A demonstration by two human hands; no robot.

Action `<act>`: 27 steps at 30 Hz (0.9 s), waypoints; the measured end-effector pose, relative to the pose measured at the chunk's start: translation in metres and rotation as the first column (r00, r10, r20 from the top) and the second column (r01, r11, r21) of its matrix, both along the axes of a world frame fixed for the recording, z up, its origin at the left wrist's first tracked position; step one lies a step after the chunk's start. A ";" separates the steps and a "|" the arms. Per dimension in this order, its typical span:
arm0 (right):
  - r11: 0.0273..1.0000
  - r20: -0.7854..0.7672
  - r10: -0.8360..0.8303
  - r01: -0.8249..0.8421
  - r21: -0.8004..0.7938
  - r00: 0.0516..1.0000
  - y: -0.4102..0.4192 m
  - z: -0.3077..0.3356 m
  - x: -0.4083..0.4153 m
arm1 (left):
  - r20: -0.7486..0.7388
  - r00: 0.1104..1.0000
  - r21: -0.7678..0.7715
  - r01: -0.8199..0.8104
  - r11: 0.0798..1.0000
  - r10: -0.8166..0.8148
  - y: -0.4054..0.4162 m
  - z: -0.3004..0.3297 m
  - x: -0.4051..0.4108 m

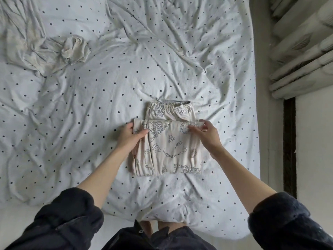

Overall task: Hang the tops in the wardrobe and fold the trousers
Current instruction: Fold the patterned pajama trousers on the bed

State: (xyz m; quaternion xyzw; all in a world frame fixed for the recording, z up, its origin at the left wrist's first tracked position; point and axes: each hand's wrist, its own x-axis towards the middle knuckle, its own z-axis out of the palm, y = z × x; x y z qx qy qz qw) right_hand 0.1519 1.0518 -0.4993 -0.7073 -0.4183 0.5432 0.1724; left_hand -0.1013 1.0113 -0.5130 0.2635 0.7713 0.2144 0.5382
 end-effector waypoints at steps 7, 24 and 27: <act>0.991 0.166 0.129 -0.131 0.005 0.978 0.017 -0.013 -0.004 | -0.105 0.992 0.041 0.076 0.996 -0.072 0.021 -0.003 0.001; 0.983 0.117 0.017 -0.038 0.178 0.993 -0.054 -0.006 0.003 | 0.216 0.973 -0.242 0.139 0.960 -0.086 -0.034 0.014 -0.009; 0.960 0.134 0.045 -0.080 0.268 0.990 -0.071 0.006 0.007 | 0.248 0.956 -0.185 0.205 0.961 -0.156 -0.049 0.018 -0.013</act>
